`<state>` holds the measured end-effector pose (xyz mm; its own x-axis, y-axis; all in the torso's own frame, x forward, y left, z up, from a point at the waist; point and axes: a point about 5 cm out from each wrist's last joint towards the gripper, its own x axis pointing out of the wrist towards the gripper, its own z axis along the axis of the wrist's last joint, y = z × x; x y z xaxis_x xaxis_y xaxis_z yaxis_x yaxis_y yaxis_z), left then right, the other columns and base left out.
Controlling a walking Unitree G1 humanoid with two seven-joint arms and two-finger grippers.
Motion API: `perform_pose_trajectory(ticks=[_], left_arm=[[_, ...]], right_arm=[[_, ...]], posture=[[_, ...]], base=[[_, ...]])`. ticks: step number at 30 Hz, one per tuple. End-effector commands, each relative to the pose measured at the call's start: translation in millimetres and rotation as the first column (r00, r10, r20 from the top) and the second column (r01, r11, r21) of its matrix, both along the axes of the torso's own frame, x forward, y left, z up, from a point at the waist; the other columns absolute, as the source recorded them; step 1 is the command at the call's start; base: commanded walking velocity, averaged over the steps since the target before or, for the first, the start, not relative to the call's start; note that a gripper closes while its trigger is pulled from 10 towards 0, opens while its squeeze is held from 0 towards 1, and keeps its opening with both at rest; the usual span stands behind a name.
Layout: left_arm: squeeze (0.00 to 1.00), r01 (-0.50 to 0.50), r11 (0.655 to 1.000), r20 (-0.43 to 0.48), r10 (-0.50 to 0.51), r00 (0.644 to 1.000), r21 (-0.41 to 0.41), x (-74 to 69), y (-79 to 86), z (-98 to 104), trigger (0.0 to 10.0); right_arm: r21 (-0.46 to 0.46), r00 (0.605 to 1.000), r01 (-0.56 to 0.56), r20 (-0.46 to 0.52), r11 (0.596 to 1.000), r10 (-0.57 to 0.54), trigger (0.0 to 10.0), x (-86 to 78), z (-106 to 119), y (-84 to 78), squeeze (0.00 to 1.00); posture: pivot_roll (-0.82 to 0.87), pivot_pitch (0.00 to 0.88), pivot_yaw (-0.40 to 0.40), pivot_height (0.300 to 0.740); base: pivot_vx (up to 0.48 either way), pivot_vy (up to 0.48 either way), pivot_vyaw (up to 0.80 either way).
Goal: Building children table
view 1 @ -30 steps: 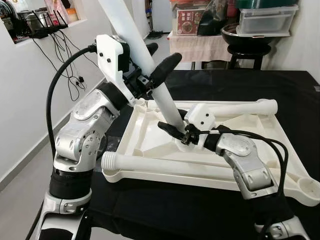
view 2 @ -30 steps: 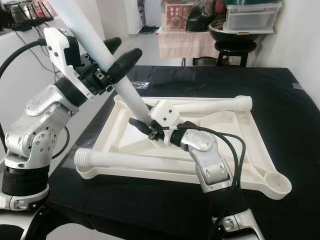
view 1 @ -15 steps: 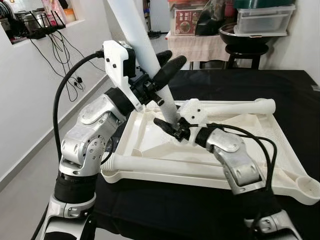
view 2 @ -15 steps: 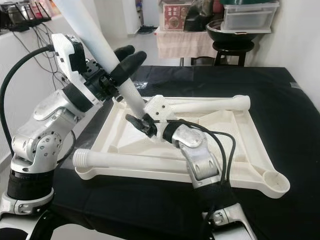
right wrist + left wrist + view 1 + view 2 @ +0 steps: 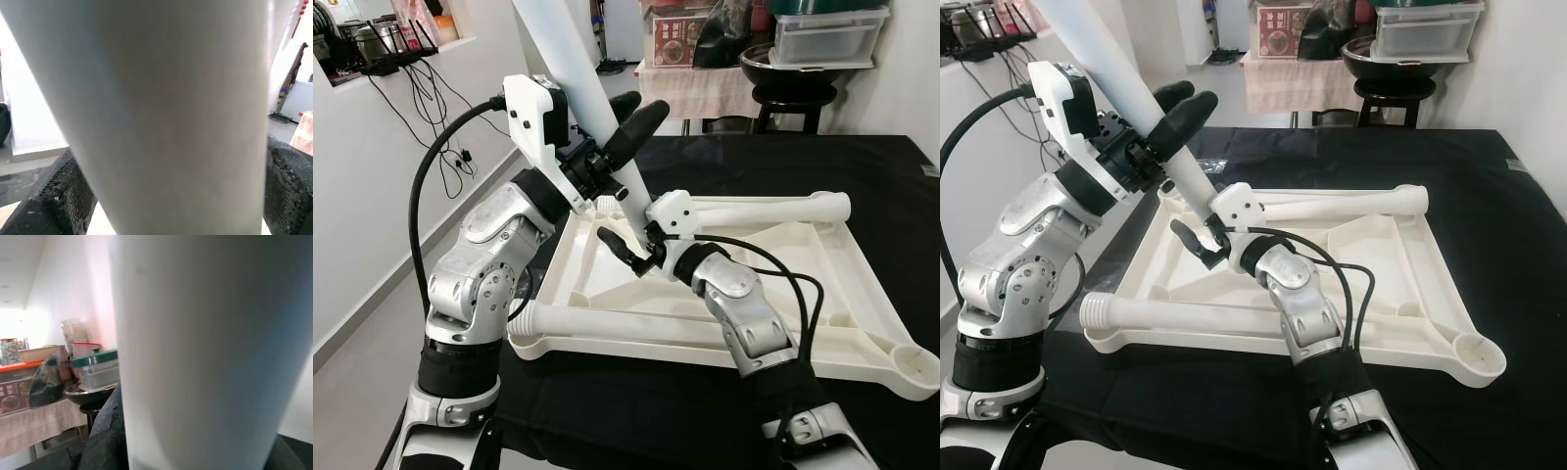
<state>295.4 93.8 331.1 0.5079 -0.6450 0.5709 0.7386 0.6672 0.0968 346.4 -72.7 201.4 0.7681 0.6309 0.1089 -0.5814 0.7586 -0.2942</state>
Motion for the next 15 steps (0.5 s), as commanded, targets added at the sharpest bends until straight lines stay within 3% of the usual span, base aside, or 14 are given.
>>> perform_pose_trajectory(ticks=[1, 2, 8, 15], left_arm=[[0.00, 0.083, 0.997, 0.022, -0.083, 0.996, -0.007, -7.5, -10.5, 3.6, 0.0], [0.00, 0.084, 0.996, 0.022, -0.084, 0.996, -0.009, -7.5, -10.6, 3.9, 0.0], [0.00, 0.087, 0.996, 0.023, -0.087, 0.996, -0.017, -7.9, -11.4, 4.5, 0.0], [0.00, 0.083, 0.996, 0.021, -0.083, 0.996, -0.015, -7.0, -12.3, 3.8, 0.0]], right_arm=[[0.000, 0.999, -0.027, 0.032, 1.000, 0.027, 9.7, 1.0, 7.2, 13.3, 0.00], [0.001, 0.998, -0.030, 0.052, 1.000, 0.030, 0.0, 1.2, 8.4, 14.9, 0.00], [-0.077, 0.995, -0.017, 0.093, 0.997, 0.024, 0.0, 2.4, 2.6, 15.4, 0.00], [-0.082, 0.996, 0.007, 0.094, 0.997, 0.001, 0.0, 6.8, -0.5, 9.0, 0.00]], posture=[[-0.05, 0.000, 0.079, 0.740], [-0.05, 0.000, 0.080, 0.740], [-0.05, 0.000, 0.079, 0.740], [-0.06, 0.000, 0.083, 0.740]], base=[[0.000, 0.000, 0.00], [0.000, 0.000, 0.00], [0.000, 0.000, 0.00], [0.000, 0.000, 0.00]])
